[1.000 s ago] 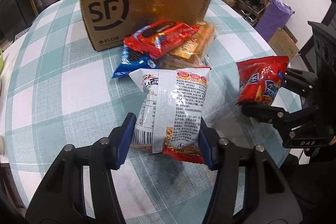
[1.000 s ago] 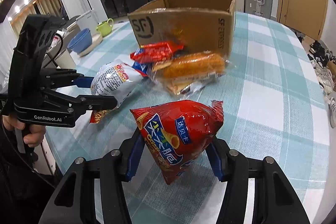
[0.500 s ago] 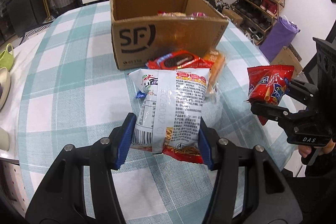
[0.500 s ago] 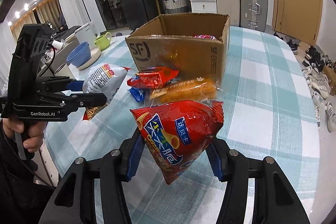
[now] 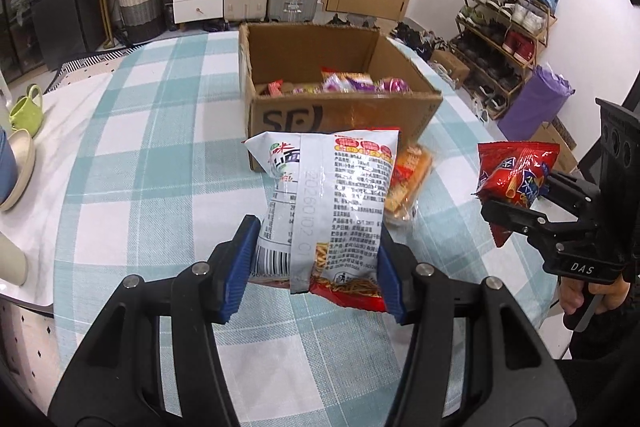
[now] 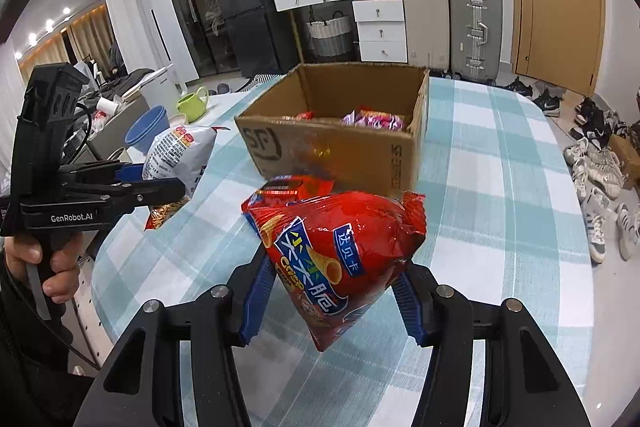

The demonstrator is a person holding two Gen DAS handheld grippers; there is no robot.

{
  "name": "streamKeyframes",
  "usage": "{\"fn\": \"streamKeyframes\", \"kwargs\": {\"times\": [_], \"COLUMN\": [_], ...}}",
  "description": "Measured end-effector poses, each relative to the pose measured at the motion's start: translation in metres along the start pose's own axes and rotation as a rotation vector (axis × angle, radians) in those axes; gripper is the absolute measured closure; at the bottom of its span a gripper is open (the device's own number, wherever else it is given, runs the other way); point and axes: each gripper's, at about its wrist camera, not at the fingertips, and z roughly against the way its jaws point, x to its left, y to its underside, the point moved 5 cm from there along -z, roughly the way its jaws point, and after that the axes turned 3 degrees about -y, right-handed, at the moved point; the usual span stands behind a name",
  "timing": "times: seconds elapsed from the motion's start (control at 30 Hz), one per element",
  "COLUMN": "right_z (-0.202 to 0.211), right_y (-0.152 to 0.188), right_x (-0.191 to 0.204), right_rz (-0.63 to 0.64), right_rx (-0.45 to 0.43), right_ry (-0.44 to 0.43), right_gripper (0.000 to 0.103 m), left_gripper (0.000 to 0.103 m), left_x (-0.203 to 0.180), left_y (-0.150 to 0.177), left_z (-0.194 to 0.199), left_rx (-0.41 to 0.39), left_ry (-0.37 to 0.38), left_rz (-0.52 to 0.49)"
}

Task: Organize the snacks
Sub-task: 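Lift both held bags and carry them over the cardboard box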

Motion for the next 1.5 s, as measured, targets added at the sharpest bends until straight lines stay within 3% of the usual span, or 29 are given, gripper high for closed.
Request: {"fn": "streamKeyframes", "kwargs": {"times": [0.57,1.5], "right_z": [-0.001,-0.035], "right_y": [-0.046,-0.113], "right_x": [-0.013,-0.009], "right_rz": [-0.002,0.053], "right_rx": [-0.060,-0.079], "right_ry": [0.017,-0.002], "right_gripper": [0.047,0.047], "left_gripper": [0.051,0.051], "left_x": [0.005,0.002], "left_y": [-0.054,-0.123], "left_z": [0.007,-0.027], "left_rx": [-0.068,-0.075], "left_ry": [-0.017,-0.018], "left_rz": [0.003,-0.007]}}
